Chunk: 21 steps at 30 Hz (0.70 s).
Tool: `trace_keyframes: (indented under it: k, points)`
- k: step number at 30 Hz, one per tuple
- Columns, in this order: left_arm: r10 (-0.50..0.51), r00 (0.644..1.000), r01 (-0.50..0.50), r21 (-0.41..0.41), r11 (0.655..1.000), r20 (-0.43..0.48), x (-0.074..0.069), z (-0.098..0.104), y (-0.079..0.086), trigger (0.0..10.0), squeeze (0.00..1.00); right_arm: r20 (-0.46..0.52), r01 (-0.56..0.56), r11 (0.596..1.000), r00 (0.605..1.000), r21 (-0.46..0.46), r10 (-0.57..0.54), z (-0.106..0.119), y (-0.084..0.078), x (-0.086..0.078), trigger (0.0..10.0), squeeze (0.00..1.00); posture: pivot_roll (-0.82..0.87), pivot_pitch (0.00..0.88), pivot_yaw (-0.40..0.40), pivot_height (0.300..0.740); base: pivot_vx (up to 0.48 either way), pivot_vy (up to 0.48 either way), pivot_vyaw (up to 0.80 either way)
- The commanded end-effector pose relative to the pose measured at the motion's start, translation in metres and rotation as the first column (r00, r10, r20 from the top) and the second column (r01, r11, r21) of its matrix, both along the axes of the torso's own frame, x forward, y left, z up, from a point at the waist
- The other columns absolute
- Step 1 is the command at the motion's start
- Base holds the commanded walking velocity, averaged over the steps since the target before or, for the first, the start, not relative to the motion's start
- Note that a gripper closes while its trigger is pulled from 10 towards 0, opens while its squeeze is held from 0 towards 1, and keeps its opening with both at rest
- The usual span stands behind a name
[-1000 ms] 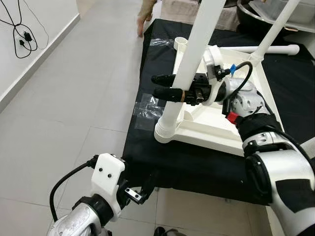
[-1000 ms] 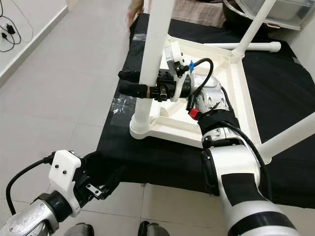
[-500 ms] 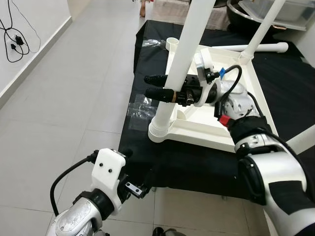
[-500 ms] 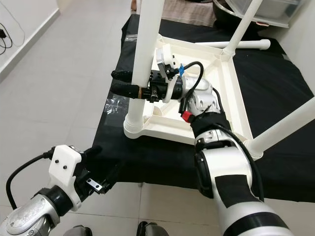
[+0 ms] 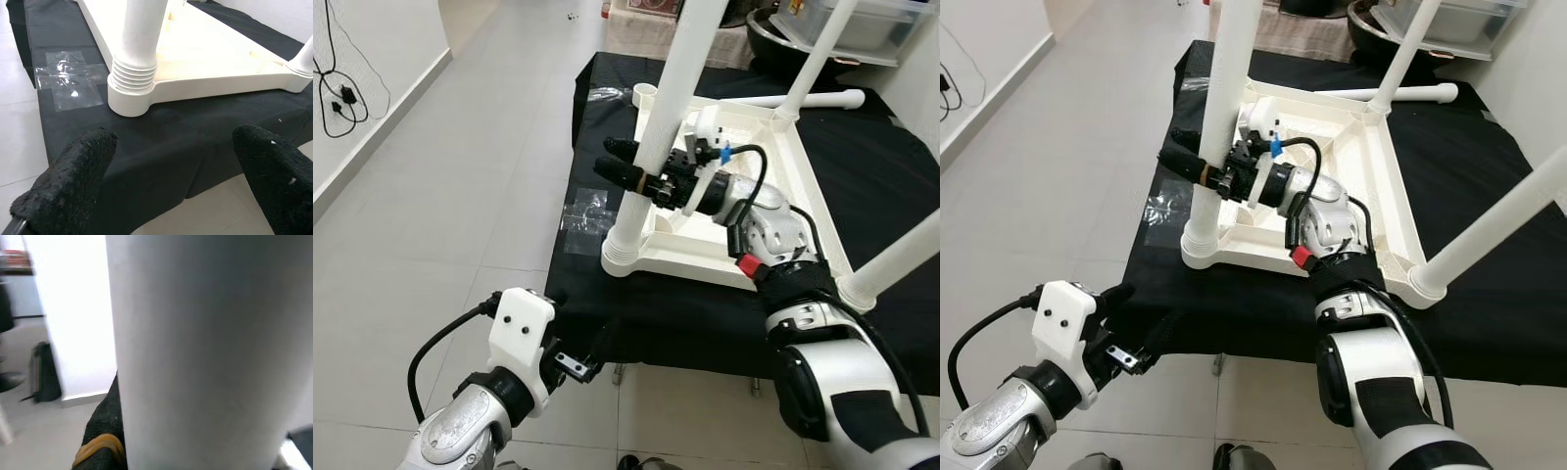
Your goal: Building children table
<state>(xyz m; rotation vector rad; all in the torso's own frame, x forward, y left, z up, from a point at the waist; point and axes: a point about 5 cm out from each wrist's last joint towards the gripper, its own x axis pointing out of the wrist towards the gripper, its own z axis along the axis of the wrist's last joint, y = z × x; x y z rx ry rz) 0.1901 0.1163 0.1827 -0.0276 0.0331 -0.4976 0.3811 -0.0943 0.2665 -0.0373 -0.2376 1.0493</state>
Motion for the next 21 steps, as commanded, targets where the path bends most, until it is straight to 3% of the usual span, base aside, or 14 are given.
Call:
trace_keyframes:
  k: [1,7,8,9,11,14,16,17,20,21]
  points:
    - [-0.001,1.0,0.001,0.009,1.0,-0.005,0.001,-0.003,0.001,10.0,0.0,-0.112,0.155,0.984,0.98,-0.092,-0.165,-0.028,-0.003,0.006,10.0,0.0,0.15,0.224,-0.136,0.74,0.0,0.0,0.0]
    - [0.003,1.0,-0.003,0.012,1.0,0.0,0.002,-0.002,0.002,10.0,0.0,-0.151,0.27,0.959,0.948,-0.087,-0.28,-0.028,0.005,0.01,10.0,0.0,0.15,0.223,-0.137,0.74,0.0,0.0,0.0]
    - [0.006,1.0,-0.006,0.012,1.0,0.003,0.002,-0.002,0.003,10.0,0.0,-0.165,0.371,0.926,0.911,-0.074,-0.379,-0.026,0.009,0.01,10.0,0.0,0.14,0.224,-0.14,0.74,0.0,0.0,0.0]
    - [0.006,1.0,-0.006,0.012,1.0,0.003,0.002,-0.002,0.003,10.0,0.0,-0.165,0.371,0.926,0.911,-0.074,-0.379,-0.026,0.009,0.01,10.0,0.0,0.14,0.224,-0.14,0.74,0.0,0.0,0.0]
    - [0.007,1.0,-0.007,0.013,1.0,0.005,0.003,-0.002,0.003,10.0,0.0,-0.215,0.459,0.887,0.863,-0.044,-0.457,-0.025,0.012,0.011,10.0,0.0,0.14,0.224,-0.14,0.74,0.0,0.0,0.0]
    - [0.007,1.0,-0.007,0.011,1.0,0.004,0.003,-0.002,0.003,10.0,0.0,-0.226,0.481,0.876,0.85,-0.033,-0.476,-0.024,0.012,0.011,10.0,0.0,0.14,0.224,-0.14,0.74,0.0,0.0,0.0]
    - [0.007,1.0,-0.007,0.011,1.0,0.006,0.004,-0.002,0.003,10.0,0.0,-0.244,0.546,0.837,0.81,-0.014,-0.533,-0.023,0.013,0.011,10.0,0.0,0.14,0.223,-0.138,0.74,0.0,0.0,0.0]
    - [0.007,1.0,-0.007,0.011,1.0,0.006,0.004,-0.002,0.003,10.0,0.0,-0.244,0.546,0.837,0.81,-0.014,-0.533,-0.023,0.013,0.011,10.0,0.0,0.14,0.223,-0.138,0.74,0.0,0.0,0.0]
    - [0.011,1.0,-0.011,0.02,1.0,0.016,0.006,0.0,0.005,10.0,0.0,-0.231,0.67,0.742,0.721,-0.003,-0.653,-0.023,0.014,0.01,10.0,0.0,0.14,0.225,-0.141,0.74,0.0,0.0,0.0]
    - [0.011,1.0,-0.011,0.02,1.0,0.016,0.006,0.0,0.005,10.0,0.0,-0.231,0.67,0.742,0.721,-0.003,-0.653,-0.023,0.014,0.01,10.0,0.0,0.14,0.225,-0.141,0.74,0.0,0.0,0.0]
